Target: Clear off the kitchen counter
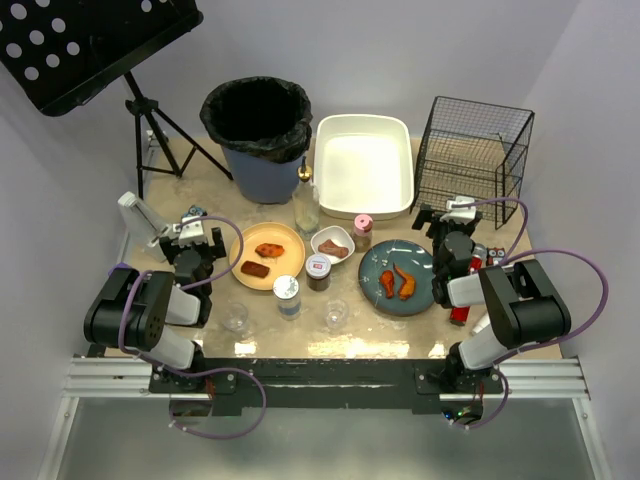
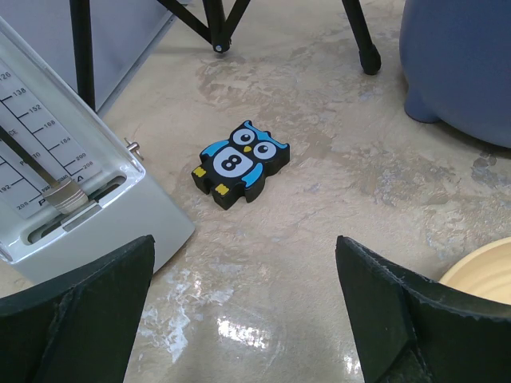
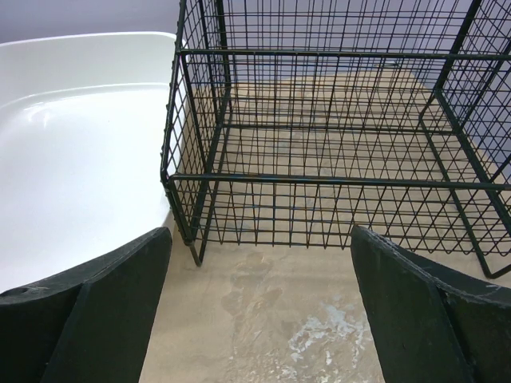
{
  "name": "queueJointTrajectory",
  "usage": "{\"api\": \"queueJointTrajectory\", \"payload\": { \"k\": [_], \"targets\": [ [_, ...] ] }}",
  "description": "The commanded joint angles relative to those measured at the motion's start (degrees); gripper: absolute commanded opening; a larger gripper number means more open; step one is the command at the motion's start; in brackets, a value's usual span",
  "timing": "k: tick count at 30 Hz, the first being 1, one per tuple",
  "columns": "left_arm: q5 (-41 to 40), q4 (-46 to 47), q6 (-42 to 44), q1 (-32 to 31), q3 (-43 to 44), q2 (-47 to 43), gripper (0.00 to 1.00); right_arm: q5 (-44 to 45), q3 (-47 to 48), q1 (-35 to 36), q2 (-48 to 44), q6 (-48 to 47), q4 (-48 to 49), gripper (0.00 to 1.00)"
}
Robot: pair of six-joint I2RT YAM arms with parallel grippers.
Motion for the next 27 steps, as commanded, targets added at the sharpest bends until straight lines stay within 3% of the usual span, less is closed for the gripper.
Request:
{"api": "queueJointTrajectory", "payload": {
  "k": [1,16,19,22,27],
  "targets": [
    [0.45,8.62,-0.24,-0.24,1.15,0.14,1.0,-0.72,1.4,0.02,-0.09,-0.59,17.26,0.99],
    [0.36,8.62,-0.23,-0.24,1.15,0.06,1.0,0.59,1.05,0.02,-0.53,-0.59,18.13,0.99],
    [0.45,8.45,0.03,-0.41,0.27,-1.95,1.0,0.51,2.45,0.02,-4.91,-0.42,10.62,0.99],
    [-0.78,2.57,-0.32,-0.5,1.67,-6.26,1.0,2.35,5.79,0.02,-9.48,2.64,-1.09,0.99],
    [-5.08,-11.92,-3.3,-0.5,6.59,-12.77,1.0,4.63,4.66,0.02,-14.23,6.16,-3.48,0.99]
  ]
}}
